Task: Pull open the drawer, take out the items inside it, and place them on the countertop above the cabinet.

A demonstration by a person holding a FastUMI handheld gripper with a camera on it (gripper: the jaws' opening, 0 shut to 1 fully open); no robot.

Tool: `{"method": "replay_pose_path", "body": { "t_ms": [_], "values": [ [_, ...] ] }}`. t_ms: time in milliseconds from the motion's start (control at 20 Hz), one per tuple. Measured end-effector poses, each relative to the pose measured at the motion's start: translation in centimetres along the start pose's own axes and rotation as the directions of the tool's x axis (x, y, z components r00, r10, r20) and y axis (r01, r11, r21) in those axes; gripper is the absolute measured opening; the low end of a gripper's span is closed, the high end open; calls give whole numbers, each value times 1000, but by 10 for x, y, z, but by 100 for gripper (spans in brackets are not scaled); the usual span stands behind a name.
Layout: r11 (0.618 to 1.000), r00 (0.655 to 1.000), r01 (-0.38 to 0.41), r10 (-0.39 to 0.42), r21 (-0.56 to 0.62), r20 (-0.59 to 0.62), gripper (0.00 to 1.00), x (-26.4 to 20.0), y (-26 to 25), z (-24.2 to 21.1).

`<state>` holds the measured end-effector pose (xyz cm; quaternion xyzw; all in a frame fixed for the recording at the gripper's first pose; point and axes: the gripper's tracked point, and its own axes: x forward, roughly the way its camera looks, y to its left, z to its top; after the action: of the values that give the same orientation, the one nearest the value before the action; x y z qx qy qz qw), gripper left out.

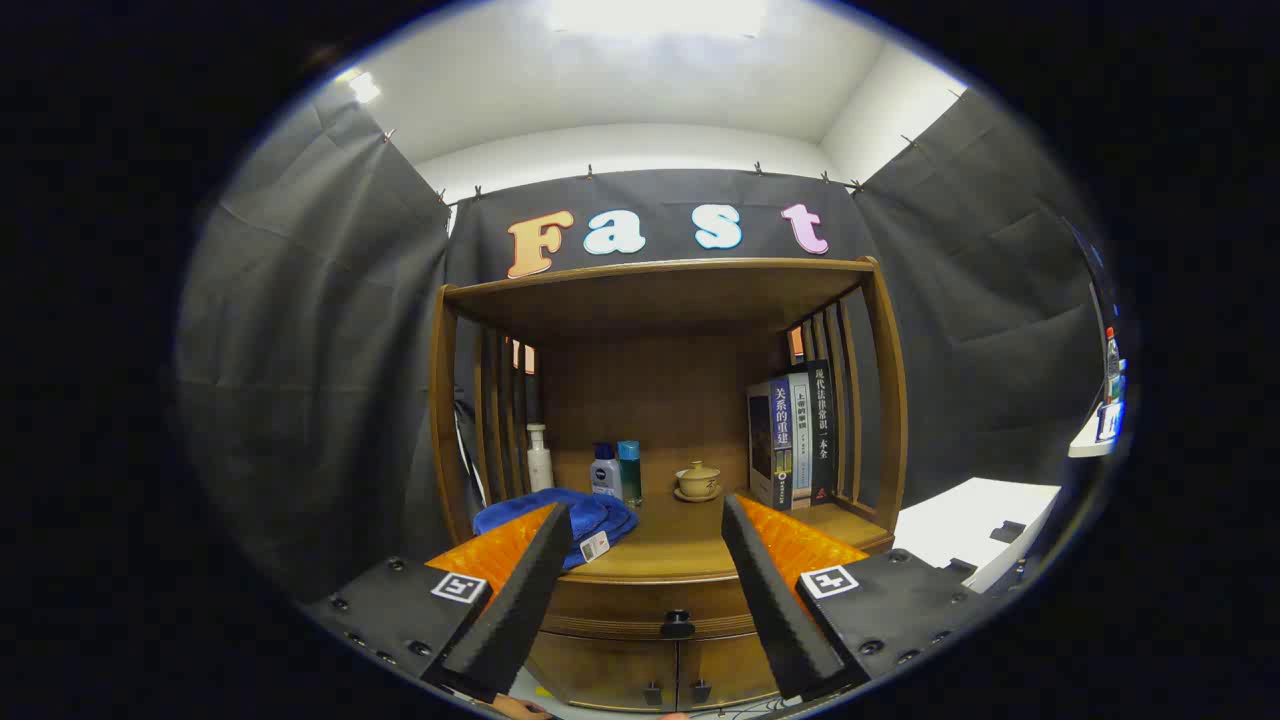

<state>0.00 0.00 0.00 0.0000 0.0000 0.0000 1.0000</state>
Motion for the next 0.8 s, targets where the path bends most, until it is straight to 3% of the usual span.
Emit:
{"method": "replay_pose_path", "body": {
  "t_ms": [800],
  "values": [
    [1000,1000,-4,4,1,-9,98,0,-1,-4]
  ]
}}
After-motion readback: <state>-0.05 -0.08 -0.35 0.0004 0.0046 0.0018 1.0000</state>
